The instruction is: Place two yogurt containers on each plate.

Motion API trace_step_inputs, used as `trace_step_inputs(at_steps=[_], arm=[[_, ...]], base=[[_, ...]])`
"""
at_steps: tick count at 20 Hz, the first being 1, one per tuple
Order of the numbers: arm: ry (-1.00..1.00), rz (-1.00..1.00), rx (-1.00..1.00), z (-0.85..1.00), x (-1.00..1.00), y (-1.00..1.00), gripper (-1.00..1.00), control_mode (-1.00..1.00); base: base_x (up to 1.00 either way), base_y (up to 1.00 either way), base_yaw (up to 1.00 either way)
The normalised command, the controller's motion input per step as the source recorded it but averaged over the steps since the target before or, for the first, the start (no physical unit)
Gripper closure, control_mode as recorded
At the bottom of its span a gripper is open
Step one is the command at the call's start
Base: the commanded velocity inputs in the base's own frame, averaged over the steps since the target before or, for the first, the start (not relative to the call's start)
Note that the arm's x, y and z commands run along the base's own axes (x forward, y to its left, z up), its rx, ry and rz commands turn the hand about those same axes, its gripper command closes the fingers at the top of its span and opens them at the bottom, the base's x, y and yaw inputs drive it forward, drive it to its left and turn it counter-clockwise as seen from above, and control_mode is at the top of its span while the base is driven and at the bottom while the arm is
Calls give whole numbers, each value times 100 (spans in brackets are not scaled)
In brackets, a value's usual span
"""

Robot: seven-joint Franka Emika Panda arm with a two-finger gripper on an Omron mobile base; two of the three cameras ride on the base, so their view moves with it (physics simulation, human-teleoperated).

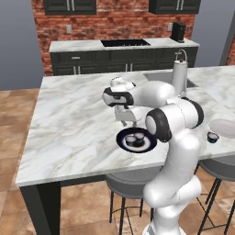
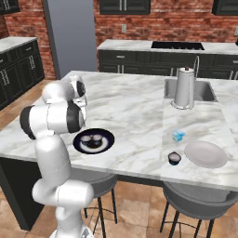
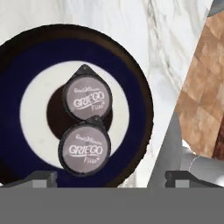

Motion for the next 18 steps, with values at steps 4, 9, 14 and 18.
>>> trace_step_inputs(at_steps=[4,9,14,18], arm=[[-8,0,0,55,-33,-34,-100,-100],[0,4,0,40,-39,-55,-100,-100],[-2,22,0,36,-48,-44,-100,-100],[0,13,-7,15,-19,-4,-100,-100]], base=[[0,0,0],[0,0,0],[0,0,0],[0,0,0]])
